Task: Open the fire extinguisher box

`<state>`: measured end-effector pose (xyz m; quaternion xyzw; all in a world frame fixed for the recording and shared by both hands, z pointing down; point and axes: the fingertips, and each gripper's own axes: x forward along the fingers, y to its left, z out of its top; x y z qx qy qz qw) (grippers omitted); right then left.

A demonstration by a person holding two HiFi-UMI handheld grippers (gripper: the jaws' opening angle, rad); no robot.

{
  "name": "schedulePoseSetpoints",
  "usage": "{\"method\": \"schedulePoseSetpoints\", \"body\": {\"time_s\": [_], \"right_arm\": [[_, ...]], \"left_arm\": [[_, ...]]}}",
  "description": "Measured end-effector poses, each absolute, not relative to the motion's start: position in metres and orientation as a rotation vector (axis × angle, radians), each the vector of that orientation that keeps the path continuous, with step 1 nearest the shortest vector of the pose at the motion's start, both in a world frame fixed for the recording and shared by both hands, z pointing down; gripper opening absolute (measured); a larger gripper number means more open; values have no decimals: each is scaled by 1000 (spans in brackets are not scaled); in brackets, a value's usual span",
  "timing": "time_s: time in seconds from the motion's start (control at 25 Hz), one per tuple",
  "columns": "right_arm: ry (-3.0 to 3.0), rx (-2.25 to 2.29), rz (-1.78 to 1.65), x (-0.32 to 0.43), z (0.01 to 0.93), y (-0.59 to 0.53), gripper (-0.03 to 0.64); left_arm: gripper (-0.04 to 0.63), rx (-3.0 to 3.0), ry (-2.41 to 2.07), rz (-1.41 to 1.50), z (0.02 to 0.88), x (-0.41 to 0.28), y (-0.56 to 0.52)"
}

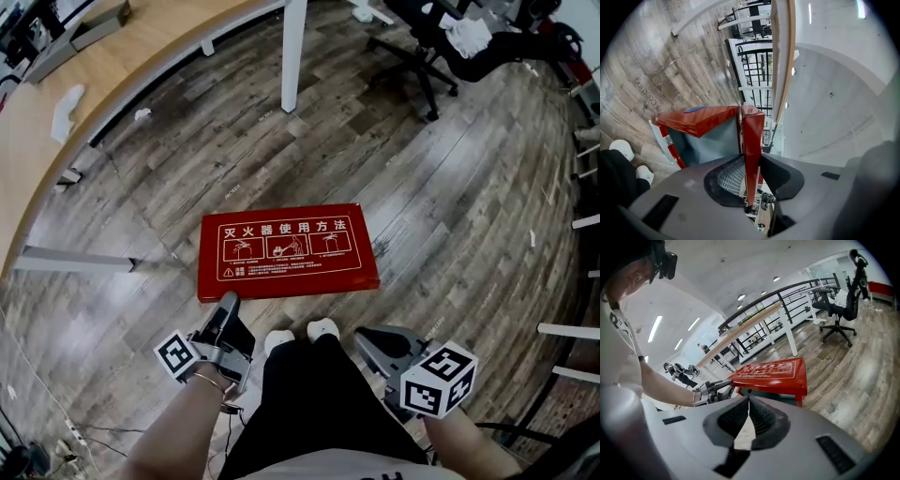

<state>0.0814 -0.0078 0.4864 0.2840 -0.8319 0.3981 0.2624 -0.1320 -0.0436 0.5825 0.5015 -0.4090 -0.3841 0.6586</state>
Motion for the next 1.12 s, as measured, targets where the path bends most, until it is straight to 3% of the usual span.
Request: {"method": "schedulePoseSetpoints", "body": {"time_s": [1.12], "right_arm": [[-2242, 849, 1064, 60, 462, -5, 11]], "left_arm": [[55, 1480, -647, -990, 487, -146, -129]]}}
